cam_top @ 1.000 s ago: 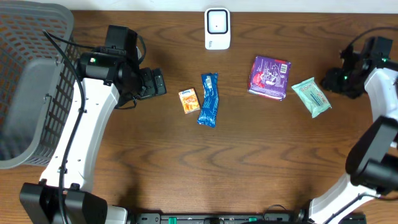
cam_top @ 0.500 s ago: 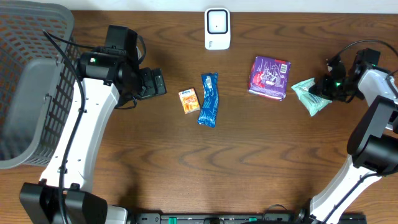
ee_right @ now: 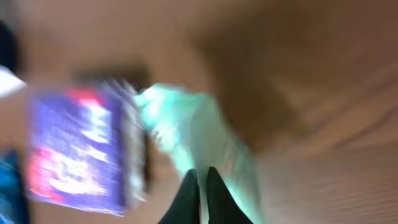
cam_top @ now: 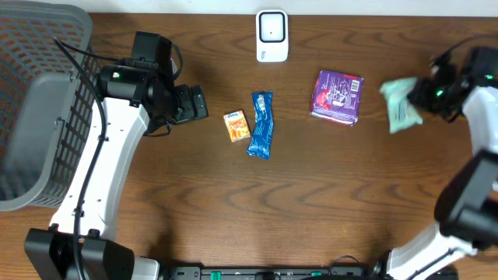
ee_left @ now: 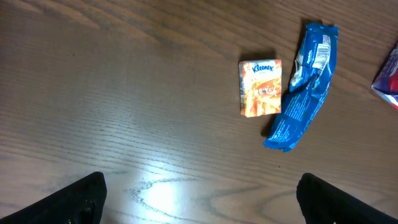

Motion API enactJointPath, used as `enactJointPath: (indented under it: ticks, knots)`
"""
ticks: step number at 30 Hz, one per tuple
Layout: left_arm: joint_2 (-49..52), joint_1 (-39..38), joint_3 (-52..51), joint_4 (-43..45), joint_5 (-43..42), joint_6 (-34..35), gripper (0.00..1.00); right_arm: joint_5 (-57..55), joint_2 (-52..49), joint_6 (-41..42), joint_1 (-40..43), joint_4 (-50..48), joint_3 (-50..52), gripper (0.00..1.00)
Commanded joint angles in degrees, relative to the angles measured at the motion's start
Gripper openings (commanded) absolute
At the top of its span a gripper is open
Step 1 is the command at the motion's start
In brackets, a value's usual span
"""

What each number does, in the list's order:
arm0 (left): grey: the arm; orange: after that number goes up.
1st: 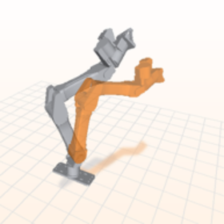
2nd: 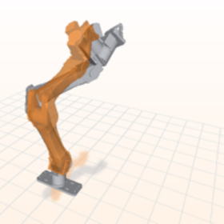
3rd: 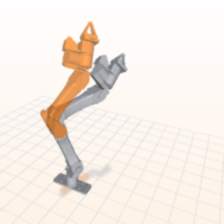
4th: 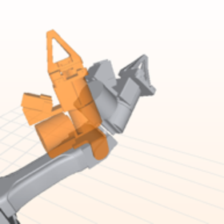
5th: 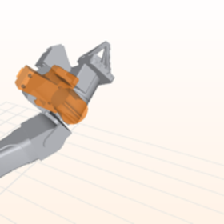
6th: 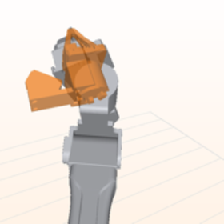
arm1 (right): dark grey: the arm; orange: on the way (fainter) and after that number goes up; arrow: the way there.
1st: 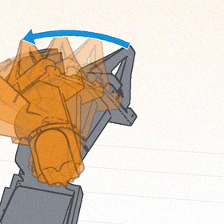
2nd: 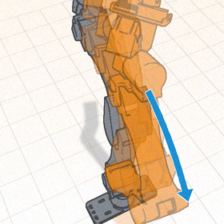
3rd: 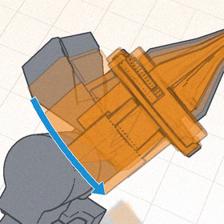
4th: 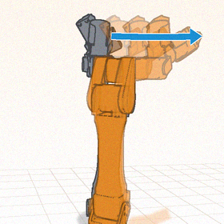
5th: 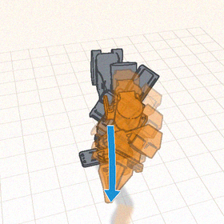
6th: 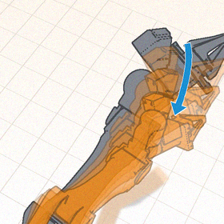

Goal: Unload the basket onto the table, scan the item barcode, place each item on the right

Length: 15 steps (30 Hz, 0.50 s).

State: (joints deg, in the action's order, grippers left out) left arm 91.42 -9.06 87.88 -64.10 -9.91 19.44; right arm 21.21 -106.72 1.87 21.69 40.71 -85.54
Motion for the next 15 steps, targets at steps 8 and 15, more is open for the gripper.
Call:
enactJointPath:
  ticks: [8, 15]
  knots:
    - [0.24, 0.26, 0.31, -0.20, 0.55, -0.35, 0.98, -0.07, 5.99, 20.39, -12.83, -15.50, -1.05, 0.01]
    - [0.24, 0.26, 0.31, -0.20, 0.55, -0.35, 0.98, -22.73, 5.55, 20.35, -14.27, -11.19, -1.05, 0.28]
